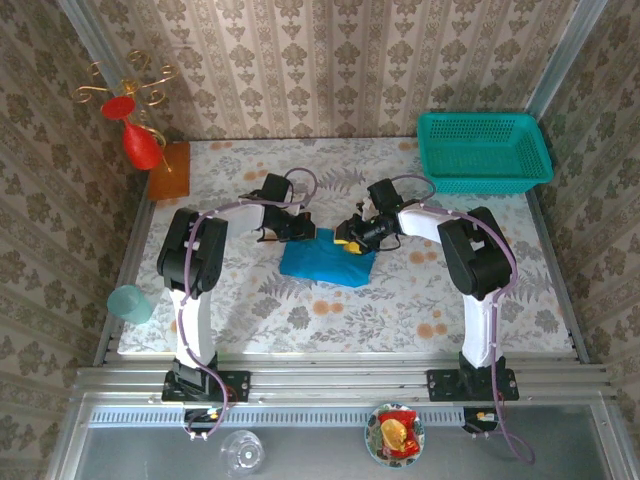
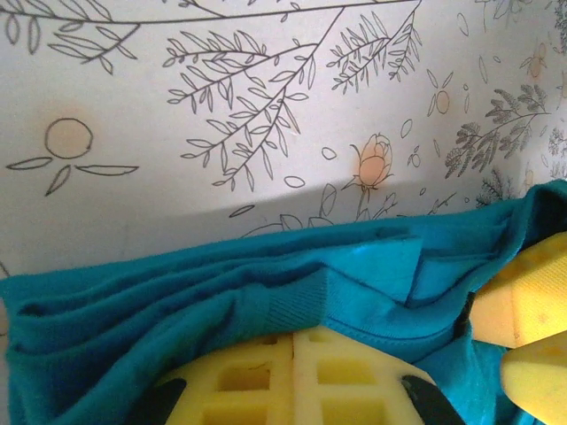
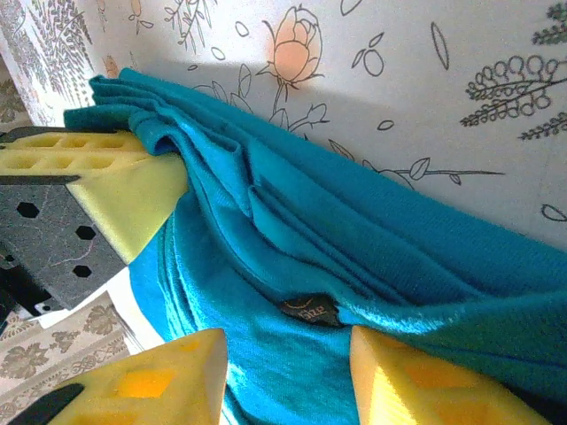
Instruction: Fold the inside-out t-shirt
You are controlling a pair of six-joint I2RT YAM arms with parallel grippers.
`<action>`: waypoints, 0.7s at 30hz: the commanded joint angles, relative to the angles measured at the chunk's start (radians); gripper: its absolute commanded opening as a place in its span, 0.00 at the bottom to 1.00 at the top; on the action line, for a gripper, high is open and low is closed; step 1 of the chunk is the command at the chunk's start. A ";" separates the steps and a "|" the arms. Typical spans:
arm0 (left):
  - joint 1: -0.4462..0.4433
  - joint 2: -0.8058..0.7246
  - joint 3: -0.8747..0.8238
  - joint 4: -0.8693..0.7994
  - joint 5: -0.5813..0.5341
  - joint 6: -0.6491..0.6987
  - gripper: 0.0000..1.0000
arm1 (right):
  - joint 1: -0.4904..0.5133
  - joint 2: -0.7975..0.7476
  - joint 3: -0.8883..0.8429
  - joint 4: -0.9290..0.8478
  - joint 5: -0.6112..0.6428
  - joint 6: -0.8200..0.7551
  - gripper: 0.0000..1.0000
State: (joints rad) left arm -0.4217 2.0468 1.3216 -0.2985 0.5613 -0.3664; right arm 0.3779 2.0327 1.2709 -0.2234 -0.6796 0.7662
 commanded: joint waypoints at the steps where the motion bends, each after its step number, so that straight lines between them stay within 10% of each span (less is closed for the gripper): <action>1: 0.021 -0.027 -0.032 -0.016 -0.051 0.006 0.00 | 0.007 -0.036 0.008 -0.063 0.032 -0.013 0.44; 12: 0.014 -0.341 -0.183 -0.191 0.016 0.045 0.08 | 0.123 -0.283 -0.155 -0.124 0.023 0.005 0.45; 21: 0.014 -0.215 -0.255 -0.207 -0.052 0.049 0.05 | 0.138 -0.166 -0.241 -0.089 0.169 0.022 0.44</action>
State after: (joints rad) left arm -0.4137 1.7924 1.0664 -0.4488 0.5625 -0.3431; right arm 0.5220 1.8160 1.0424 -0.2878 -0.6189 0.7895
